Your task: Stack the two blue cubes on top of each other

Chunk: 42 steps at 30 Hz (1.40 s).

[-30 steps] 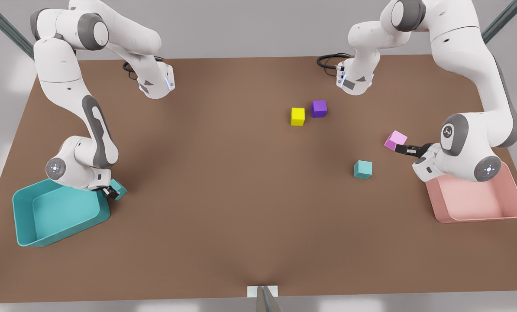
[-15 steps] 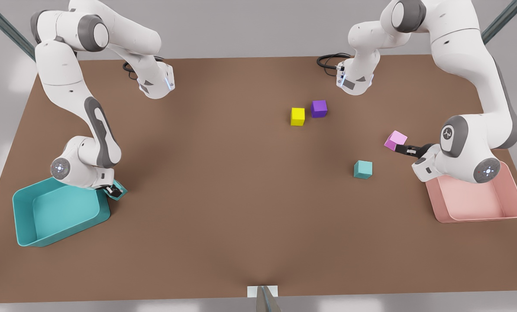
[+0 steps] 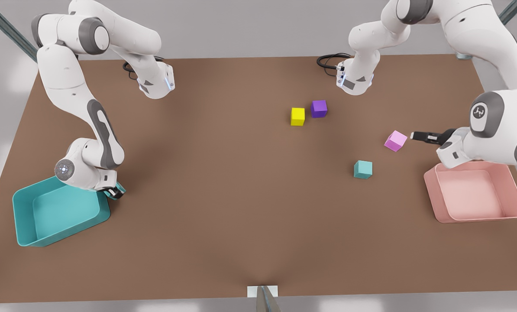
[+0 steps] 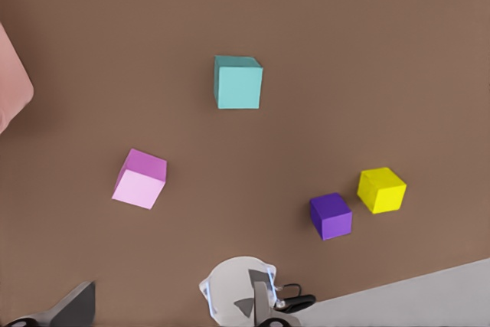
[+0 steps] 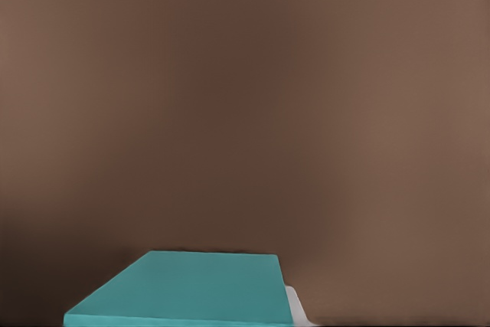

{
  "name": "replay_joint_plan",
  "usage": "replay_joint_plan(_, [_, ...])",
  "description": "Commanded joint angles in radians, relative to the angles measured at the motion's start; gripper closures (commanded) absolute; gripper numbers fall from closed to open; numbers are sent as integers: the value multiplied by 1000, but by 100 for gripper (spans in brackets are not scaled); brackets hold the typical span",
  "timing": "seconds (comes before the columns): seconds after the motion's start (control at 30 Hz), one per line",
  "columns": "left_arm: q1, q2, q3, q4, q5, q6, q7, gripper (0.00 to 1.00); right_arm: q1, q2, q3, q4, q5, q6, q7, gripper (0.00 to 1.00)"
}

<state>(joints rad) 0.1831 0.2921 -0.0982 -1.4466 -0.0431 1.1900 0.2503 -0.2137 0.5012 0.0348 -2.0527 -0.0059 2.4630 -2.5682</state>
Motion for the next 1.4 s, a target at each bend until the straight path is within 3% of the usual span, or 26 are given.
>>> replay_joint_plan(0.0, [-10, 1, -34, 3, 11, 8, 7, 0, 16, -15, 2, 2, 14, -59, 62, 45])
replay_joint_plan(0.07, [-49, 12, -46, -37, 23, 97, 7, 0, 76, -21, 4, -7, 14, -88, 138, 45])
replay_joint_plan(0.13, [-398, -28, 210, -164, 38, 264, -137, 0, 171, -38, 20, -7, 14, -133, 285, 45])
replay_joint_plan(0.2, [-439, -30, 210, -366, 17, 582, -348, 0, 249, -36, 115, 20, 15, -160, 581, 45])
replay_joint_plan(0.27, [-442, -41, 216, -425, 19, 681, -408, 0, 375, -12, 186, 97, 37, -160, 910, 45])
replay_joint_plan(0.43, [-445, -37, 284, -600, 17, 925, -414, 0, 786, 172, 178, 417, 20, -153, 1684, 44])
replay_joint_plan(0.53, [-461, -33, 284, -686, 17, 1045, -414, 0, 925, 287, 175, 591, -11, -160, 1985, 43])
replay_joint_plan(0.8, [-465, 15, 281, -707, 17, 1125, -373, 0, 953, 358, 132, 664, -75, -162, 2068, 42])
replay_joint_plan(0.83, [-473, 28, 282, -707, 19, 1128, -373, 0, 953, 356, 131, 668, -75, -162, 2071, 17])
replay_joint_plan(0.87, [-475, 42, 282, -709, 19, 1140, -373, 0, 948, 356, 132, 668, -74, -162, 2070, 0])
replay_joint_plan(1.03, [-487, 85, 278, -707, 19, 1149, -319, 0, 941, 346, 134, 666, -65, -168, 2103, 0])
replay_joint_plan(1.13, [-485, 116, 278, -707, 19, 1175, -318, 0, 941, 225, 134, 665, -72, -386, 2247, 0])
replay_joint_plan(1.2, [-485, 130, 278, -707, 19, 1177, -318, 0, 916, 71, 132, 664, -69, -640, 2570, 0])
replay_joint_plan(1.27, [-485, 137, 278, -707, 19, 1175, -318, 0, 777, -41, 132, 664, -71, -840, 2735, 0])
replay_joint_plan(1.33, [-485, 139, 278, -707, 19, 1174, -318, 50, 544, -61, 134, 686, -69, -884, 2645, 0])
replay_joint_plan(1.37, [-485, 139, 275, -707, 19, 1174, -318, 55, 487, -64, 134, 730, -71, -884, 2634, 0])
